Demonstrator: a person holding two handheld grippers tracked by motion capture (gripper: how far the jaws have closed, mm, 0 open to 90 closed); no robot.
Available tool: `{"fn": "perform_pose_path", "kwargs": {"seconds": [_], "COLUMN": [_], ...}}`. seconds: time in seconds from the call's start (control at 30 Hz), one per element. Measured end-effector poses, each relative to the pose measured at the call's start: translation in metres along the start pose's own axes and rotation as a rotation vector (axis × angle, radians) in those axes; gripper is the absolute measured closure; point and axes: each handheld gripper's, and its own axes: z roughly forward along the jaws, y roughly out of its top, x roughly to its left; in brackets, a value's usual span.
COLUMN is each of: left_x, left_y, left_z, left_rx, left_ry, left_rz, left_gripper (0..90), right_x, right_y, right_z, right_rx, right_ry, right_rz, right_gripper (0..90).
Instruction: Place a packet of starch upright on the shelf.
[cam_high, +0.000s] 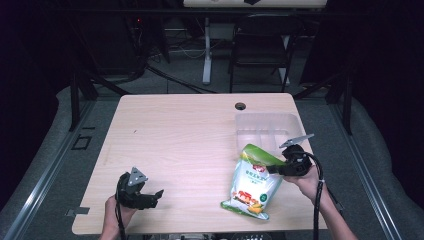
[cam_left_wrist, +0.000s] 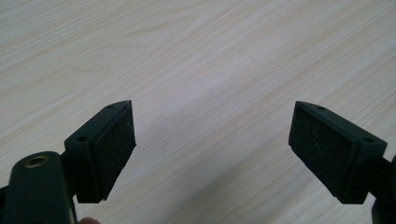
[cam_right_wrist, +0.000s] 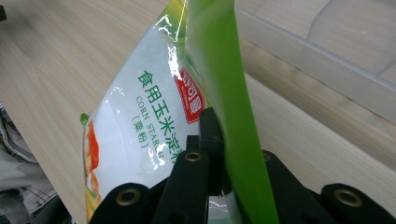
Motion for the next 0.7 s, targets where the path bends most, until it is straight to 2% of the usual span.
{"fn": "perform_pose_path", "kwargs": {"seconds": [0.03, 0.17, 0.57, 0.7], "left_x": [0.000, -0.001, 0.000, 0.001], "left_y": [0.000, 0.000, 0.000, -0.001], "left_z": [0.000, -0.001, -0.002, -0.002], "left_rx": [0.001, -0.009, -0.010, -0.005], "left_ry": [-0.002, 0.001, 0.004, 0.008], "left_rz": [0.001, 0.002, -0.004, -0.006], "left_gripper": [14.7, 14.7, 14.7, 14.6], "right_x": [0.001, 0.002, 0.013, 0.017], "right_y": [0.000, 0.000, 0.004, 0.004], "right_z": [-0.004, -0.011, -0.022, -0.025], "right_rx": [-0.019, -0.033, -0.058, -0.091], "right_ry": [0.002, 0.011, 0.058, 0.067], "right_rz": [0.009, 0.019, 0.020, 0.011], "right_gripper": [90.0, 90.0, 90.0, 90.0]}}
